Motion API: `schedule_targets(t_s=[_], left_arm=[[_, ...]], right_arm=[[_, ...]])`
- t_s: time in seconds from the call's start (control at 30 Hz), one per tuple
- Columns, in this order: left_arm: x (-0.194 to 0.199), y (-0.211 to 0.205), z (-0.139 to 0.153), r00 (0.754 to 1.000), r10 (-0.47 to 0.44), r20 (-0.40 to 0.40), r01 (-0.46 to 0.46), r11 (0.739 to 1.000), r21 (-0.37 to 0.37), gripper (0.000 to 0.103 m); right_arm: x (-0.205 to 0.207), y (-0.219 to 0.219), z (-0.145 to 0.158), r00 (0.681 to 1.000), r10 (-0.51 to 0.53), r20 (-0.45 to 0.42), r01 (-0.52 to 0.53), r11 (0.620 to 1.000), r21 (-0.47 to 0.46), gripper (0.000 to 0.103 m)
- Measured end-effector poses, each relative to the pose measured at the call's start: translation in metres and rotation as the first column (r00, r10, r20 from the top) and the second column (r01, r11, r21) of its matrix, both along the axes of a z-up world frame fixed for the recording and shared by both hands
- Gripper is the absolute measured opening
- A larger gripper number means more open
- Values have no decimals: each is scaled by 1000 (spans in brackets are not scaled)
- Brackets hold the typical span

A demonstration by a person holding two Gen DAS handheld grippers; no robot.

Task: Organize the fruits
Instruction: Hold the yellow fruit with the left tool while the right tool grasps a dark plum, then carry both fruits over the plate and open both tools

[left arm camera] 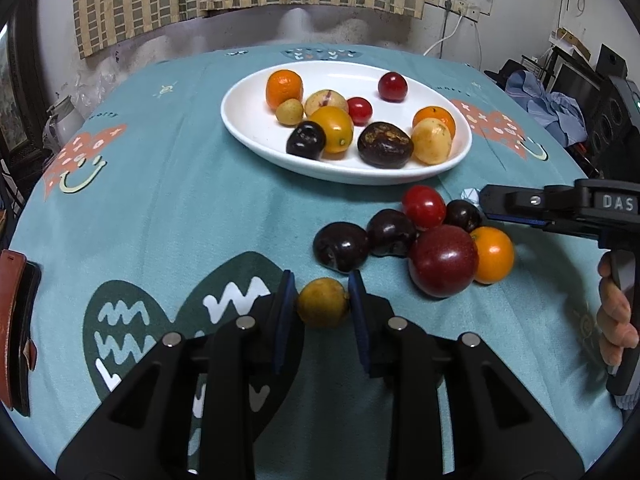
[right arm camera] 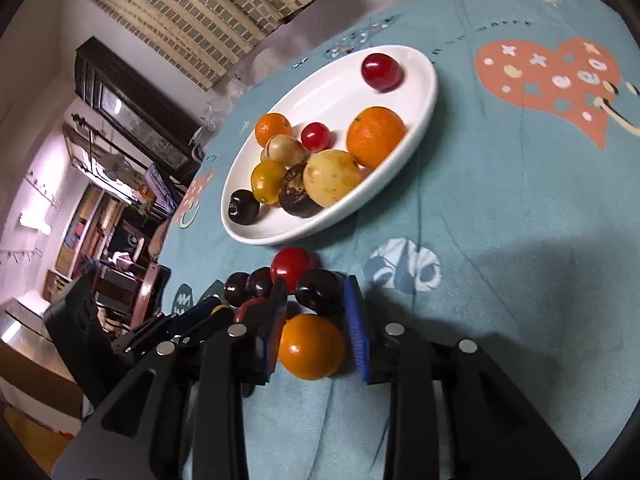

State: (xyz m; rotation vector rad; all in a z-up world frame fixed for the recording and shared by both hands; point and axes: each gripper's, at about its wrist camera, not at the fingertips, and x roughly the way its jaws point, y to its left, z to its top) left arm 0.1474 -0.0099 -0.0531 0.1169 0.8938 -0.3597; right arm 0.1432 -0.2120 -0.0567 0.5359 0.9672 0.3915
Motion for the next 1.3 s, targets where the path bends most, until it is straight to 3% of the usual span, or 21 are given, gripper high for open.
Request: schedule_targets(t_s=[0.03,0.07,0.1,0.17,0.27,0.43,0.57,0.7,0.87,0.93,0.97,1.03,1.07,1.17,1.3], left_arm=[[1,-1,-3,1000,-3,-10,3,1000,10,29],[1,-3,-7,1000,-10,-28,10,1000,26,29],[0,-4,-7,1000,-14,-20,14,999,38,29],[-2,-4,-7,1000,-23,-21,24,999,39,29],[1,1,-7,999,-17,-29,17,1000,4,27],[0,10,-1,1000,12,-14,-13,999,-47,27],[-2,11,21,998,41,46,-37,996,-79,27],[30,3,43,998,61,20,-58,989,-133,27],[86,-15,47,992,125,26,-122,988,-94,27],[107,-18,44,987,159,22,-156,984,-90,34],[114,-18,42,984,177,23,-174,981,-84,46],[119,-17,40,980,196,28,-193,977,-88,64],[120,-15,39,978,204,32,-201,975,-94,65],[116,-6,40,979,204,27,-201,974,-107,65],[97,4,48,975,219,42,-213,970,-118,65]], right_arm=[[2,4,-3,1000,10,-16,-11,1000,-17,31],[4,8,-7,999,17,-28,-18,999,-31,40],[5,10,-8,1000,20,-23,-21,999,-36,41],[4,14,-6,1000,30,1,-30,997,-65,40],[3,11,-6,999,34,24,-33,998,-46,31],[-2,-3,5,998,0,59,0,1000,-1,31],[-6,-10,25,993,-22,119,23,1000,-4,31],[16,-5,46,986,-30,162,44,996,-80,31],[63,7,58,980,-37,194,61,991,-119,32],[82,14,56,977,-42,211,81,981,-178,32],[93,17,52,979,-38,202,84,972,-221,33],[108,19,44,987,-39,157,84,954,-288,50],[111,18,42,987,-54,151,98,948,-302,64],[94,10,49,968,-61,245,124,960,-252,64],[61,5,58,971,-33,237,86,972,-218,64]])
